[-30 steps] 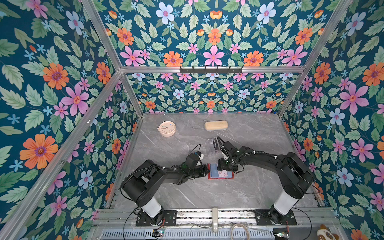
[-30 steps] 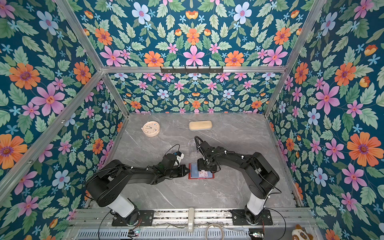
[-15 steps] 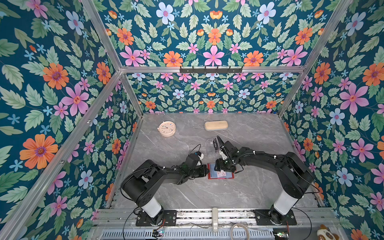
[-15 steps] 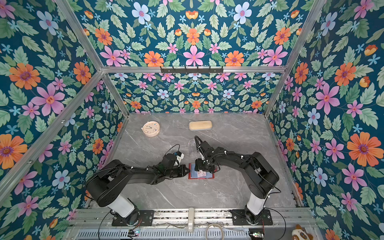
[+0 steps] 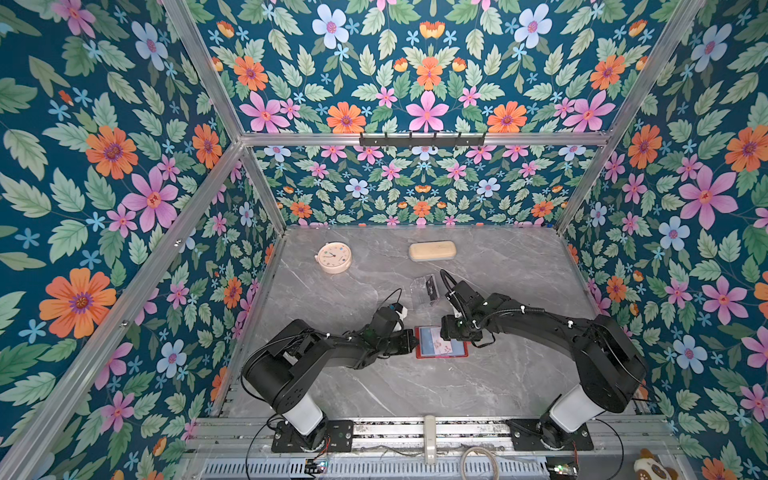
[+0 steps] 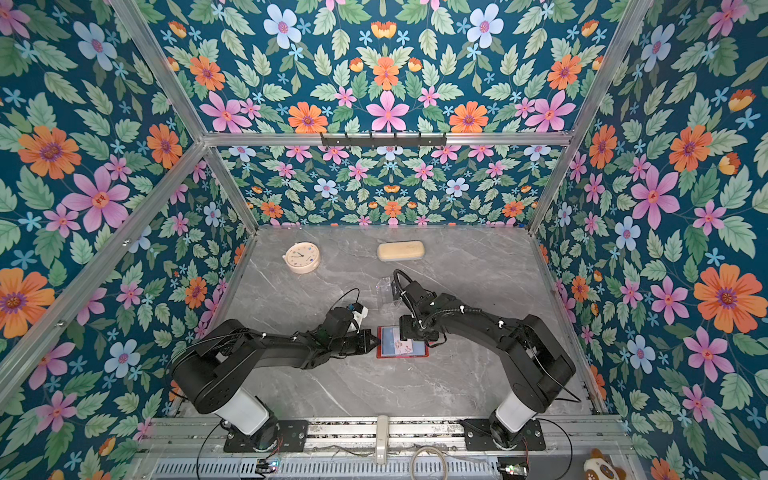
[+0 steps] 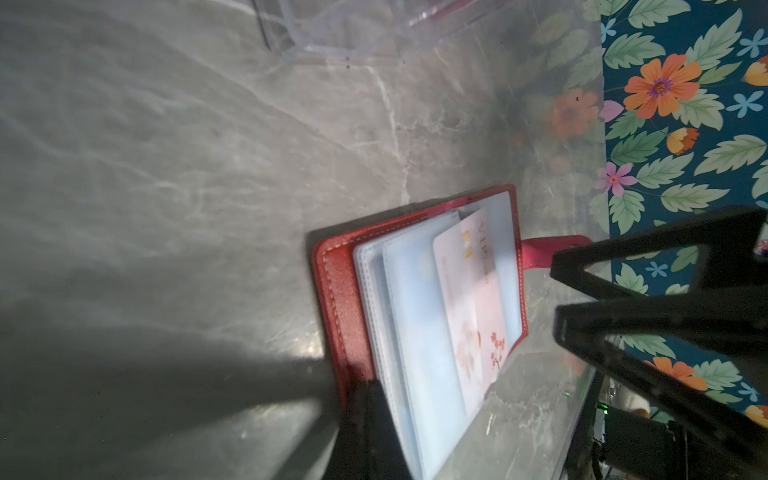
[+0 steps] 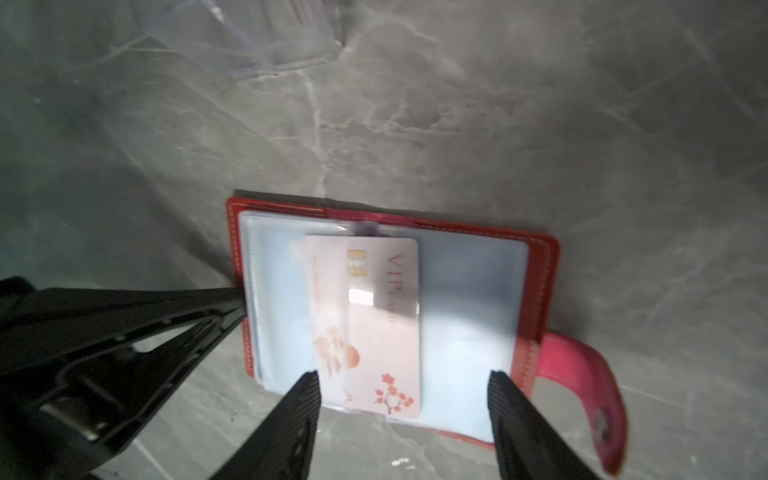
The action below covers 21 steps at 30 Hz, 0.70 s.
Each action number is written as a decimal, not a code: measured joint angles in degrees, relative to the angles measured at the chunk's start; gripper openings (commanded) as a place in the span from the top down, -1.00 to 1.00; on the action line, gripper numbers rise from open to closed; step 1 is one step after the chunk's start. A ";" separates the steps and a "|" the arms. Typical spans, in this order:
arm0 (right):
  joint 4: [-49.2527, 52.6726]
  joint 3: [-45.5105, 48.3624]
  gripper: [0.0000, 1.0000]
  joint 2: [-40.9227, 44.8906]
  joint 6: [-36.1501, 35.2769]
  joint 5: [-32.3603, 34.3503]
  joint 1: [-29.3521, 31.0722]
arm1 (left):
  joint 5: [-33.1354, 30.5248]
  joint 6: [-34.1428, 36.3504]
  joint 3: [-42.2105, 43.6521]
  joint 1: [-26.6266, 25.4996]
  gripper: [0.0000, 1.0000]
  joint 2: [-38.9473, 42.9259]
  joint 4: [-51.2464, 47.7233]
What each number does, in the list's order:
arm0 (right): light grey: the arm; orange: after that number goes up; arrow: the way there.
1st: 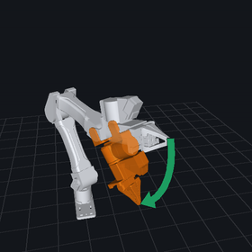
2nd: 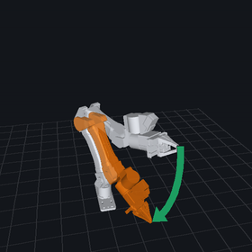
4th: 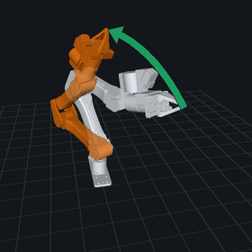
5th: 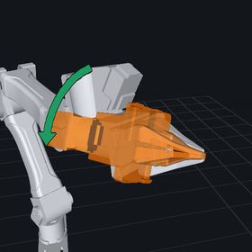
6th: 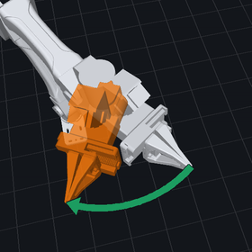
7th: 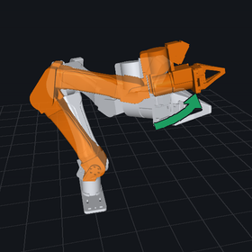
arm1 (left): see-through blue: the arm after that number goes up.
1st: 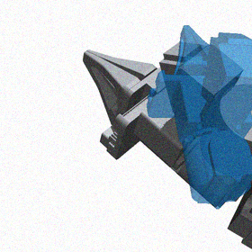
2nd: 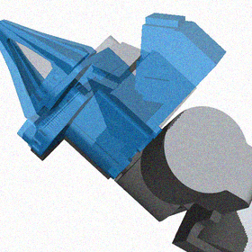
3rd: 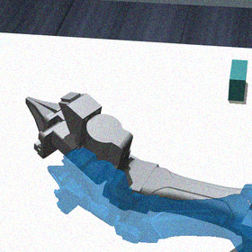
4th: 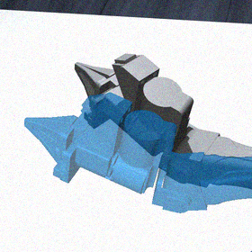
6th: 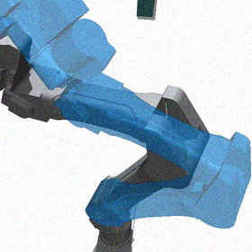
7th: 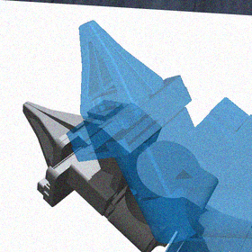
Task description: Put the credit cards into the card holder
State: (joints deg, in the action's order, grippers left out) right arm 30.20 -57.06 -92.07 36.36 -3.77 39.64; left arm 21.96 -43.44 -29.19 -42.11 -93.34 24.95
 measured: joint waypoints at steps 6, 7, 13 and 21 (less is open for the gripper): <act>1.46 -0.04 0.67 -0.59 0.50 2.40 0.00 | -0.07 0.02 -0.15 -0.09 1.00 0.02 -0.37; 1.55 -0.11 0.73 -0.94 0.50 2.45 0.00 | -0.07 0.02 -0.15 -0.09 1.00 0.02 -0.39; 1.27 -0.31 0.83 -2.40 -0.15 1.92 0.00 | -0.33 0.02 -0.20 -0.11 1.00 0.09 -0.59; 0.37 -0.94 0.75 -6.69 -0.55 0.22 0.00 | -0.76 0.02 -0.20 -0.22 1.00 0.17 -0.68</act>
State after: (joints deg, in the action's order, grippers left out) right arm 30.57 -58.00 -98.76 35.81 -3.55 39.64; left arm 21.19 -43.42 -29.39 -42.33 -93.17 24.27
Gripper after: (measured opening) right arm 0.111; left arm 0.044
